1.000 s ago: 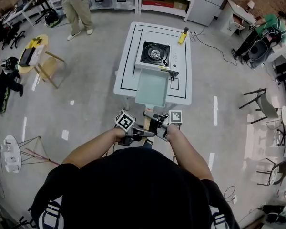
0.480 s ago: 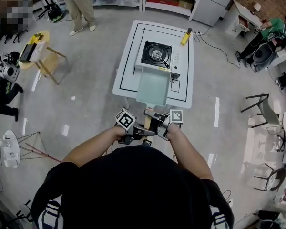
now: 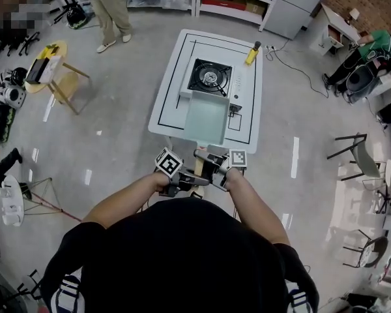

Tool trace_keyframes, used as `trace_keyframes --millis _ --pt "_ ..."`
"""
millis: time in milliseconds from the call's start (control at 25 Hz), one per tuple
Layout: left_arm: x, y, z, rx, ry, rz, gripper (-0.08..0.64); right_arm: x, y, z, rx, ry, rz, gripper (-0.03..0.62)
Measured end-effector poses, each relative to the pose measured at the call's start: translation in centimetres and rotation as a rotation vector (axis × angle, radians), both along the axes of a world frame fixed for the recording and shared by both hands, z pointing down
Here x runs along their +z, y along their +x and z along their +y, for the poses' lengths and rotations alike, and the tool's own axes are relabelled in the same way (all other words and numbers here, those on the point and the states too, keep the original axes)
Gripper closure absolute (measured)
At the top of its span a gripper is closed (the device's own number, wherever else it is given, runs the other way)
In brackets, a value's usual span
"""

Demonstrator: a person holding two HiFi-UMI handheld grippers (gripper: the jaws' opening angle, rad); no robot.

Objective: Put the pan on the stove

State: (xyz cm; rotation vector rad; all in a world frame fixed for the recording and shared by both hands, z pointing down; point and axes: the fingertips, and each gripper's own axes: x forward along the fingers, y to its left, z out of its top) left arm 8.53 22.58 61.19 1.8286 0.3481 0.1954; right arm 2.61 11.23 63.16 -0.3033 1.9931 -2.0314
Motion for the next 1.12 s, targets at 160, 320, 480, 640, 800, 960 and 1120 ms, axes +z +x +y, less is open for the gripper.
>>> trace_keyframes --millis 160,320,480,640,800,960,1120 --pt "0.0 0.9 -1.0 -0.020 0.013 0.000 0.479 -0.6 0.6 -0.7 -0.017 0.001 -0.013 0.453" --pt "-0.3 2.0 -2.2 -0.038 0.016 0.003 0.479 -0.4 1.6 -1.9 -0.033 0.010 -0.002 0.453" --pt "-0.5 2.6 -3.1 -0.056 0.030 0.006 0.479 -1.0 2.0 -2.7 -0.055 0.029 -0.006 0.453" --pt "-0.8 3.1 -3.8 -0.072 0.048 0.018 0.479 -1.4 2.3 -3.3 -0.064 0.034 -0.005 0.453" --pt "-0.8 3.5 -3.8 -0.076 0.041 0.015 0.479 -1.3 2.7 -3.4 -0.080 0.038 0.000 0.453" --pt "-0.9 3.8 -4.1 -0.081 0.046 0.012 0.479 -1.4 2.9 -3.6 -0.087 0.037 -0.005 0.453" --pt "-1.0 3.7 -4.4 -0.091 0.048 0.014 0.479 -1.7 2.7 -3.7 -0.094 0.030 -0.006 0.453"
